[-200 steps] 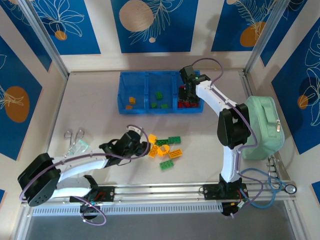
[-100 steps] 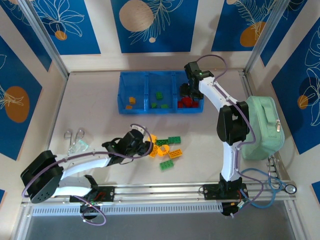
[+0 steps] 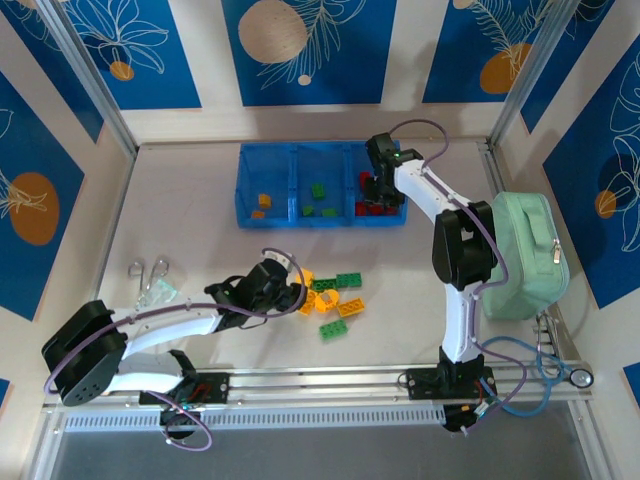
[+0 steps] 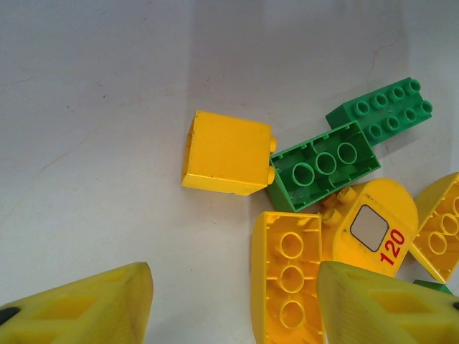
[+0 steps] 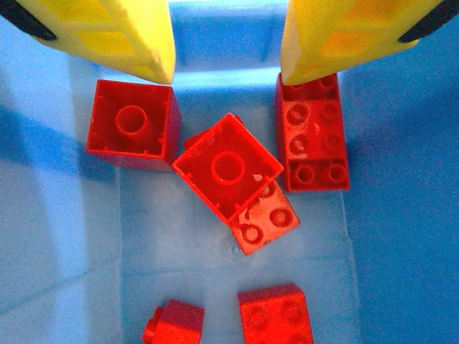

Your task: Sort the legos into containers by color

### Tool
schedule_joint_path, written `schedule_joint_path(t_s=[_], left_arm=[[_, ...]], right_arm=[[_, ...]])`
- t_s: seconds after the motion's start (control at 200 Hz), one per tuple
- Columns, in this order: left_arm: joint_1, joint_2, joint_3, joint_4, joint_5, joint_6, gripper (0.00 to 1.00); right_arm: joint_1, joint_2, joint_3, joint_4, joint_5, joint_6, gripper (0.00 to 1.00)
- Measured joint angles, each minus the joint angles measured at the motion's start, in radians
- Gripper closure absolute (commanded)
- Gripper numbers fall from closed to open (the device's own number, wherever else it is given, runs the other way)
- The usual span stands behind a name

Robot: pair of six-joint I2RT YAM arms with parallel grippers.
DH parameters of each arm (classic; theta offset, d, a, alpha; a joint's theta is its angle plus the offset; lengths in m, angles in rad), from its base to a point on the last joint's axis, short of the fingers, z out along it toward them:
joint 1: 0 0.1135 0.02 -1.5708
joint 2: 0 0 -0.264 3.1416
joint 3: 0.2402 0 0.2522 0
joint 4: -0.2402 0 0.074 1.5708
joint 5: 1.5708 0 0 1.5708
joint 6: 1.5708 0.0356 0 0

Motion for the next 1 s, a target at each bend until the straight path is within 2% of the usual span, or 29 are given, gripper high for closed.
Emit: schedule_joint_path(t_s=[0.255, 0.595, 0.836, 0.996], left_arm=[[0.0, 0.0, 0.004, -0.003, 0.0, 0.0, 0.38], [0.0, 0.0, 0.005, -0.003, 0.0, 0.009, 0.38], [0.0, 0.0, 0.008, -0.019, -0.001, 0.031, 0.38], [0.0, 0.0, 0.014, -0.035, -0.003, 0.042, 0.36]], right_arm=[[0.016, 0.0, -0.048, 0.028, 0.0, -0.003, 0.71], [0.044, -0.039, -0.196, 0.132, 0.007, 0.006, 0.71], [0.061, -0.079, -0.25, 0.124, 0.012, 0.02, 0.7], [0.072, -0.12, -0.243, 0.091, 0.027, 0.019, 0.64]])
